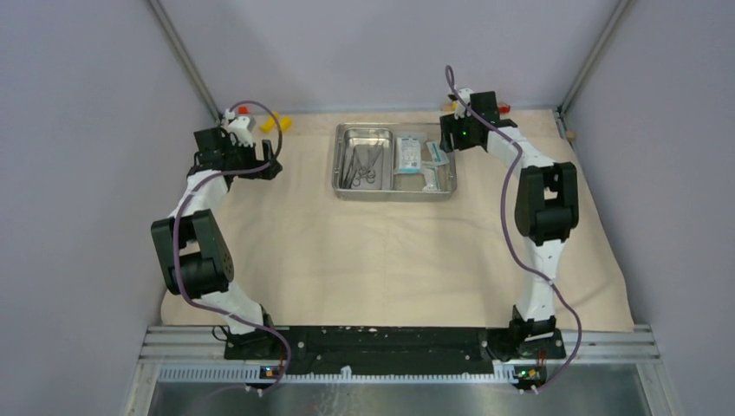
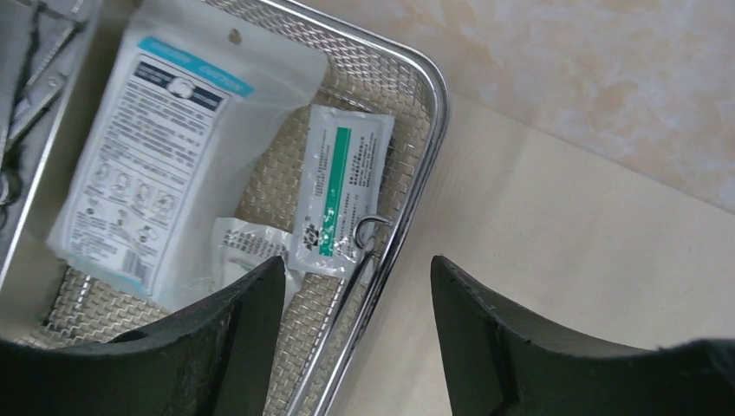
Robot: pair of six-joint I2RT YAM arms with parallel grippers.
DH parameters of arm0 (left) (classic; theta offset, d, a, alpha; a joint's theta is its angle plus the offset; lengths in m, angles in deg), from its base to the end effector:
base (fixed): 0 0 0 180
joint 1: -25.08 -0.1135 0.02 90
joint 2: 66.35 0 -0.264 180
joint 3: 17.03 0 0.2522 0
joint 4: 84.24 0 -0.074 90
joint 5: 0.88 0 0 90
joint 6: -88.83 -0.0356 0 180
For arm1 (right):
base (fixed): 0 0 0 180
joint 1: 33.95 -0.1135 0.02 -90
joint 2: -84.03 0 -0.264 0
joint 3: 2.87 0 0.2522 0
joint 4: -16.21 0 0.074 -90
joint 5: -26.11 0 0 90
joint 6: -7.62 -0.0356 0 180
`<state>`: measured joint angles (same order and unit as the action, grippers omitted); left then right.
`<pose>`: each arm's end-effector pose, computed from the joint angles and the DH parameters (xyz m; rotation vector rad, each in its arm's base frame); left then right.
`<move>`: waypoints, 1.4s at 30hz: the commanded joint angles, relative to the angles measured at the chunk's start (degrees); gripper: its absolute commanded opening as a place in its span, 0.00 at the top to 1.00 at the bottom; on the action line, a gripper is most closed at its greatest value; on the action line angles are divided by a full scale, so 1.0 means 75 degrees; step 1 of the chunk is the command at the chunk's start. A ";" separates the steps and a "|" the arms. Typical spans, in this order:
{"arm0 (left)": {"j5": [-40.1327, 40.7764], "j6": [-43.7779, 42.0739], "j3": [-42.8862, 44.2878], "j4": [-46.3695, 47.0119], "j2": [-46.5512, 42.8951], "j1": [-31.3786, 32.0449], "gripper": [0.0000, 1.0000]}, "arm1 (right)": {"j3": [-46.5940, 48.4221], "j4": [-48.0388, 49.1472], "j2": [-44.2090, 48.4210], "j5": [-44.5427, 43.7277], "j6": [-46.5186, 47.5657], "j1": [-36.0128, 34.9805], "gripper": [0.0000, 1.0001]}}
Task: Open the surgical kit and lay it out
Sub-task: Move the container from the surgical kit.
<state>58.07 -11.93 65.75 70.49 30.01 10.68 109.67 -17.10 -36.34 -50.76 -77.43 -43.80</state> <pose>0.3685 0.0757 0.2511 0.2165 2.1487 -0.3573 0.4766 0.0910 0.2354 -0.4122 2.2474 0.3067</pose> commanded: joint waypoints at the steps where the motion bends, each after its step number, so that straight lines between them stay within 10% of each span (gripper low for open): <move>1: -0.0300 0.0162 -0.0124 0.0412 -0.0484 0.0087 0.01 | 0.0289 -0.0086 -0.0224 -0.0392 -0.0199 -0.0004 0.38; 17: -0.0384 0.0174 -0.0224 0.0354 -0.0700 0.0106 0.01 | -0.0470 -0.0094 0.0145 -0.0741 -0.0246 0.0222 0.74; 42: -0.0229 0.0018 -0.0204 0.0270 -0.0831 0.0137 0.01 | -0.0644 -0.0434 0.0662 -0.0499 0.1462 0.3127 0.86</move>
<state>56.56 -11.36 64.22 71.43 26.16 11.36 100.87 -18.85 -32.72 -53.54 -72.31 -23.47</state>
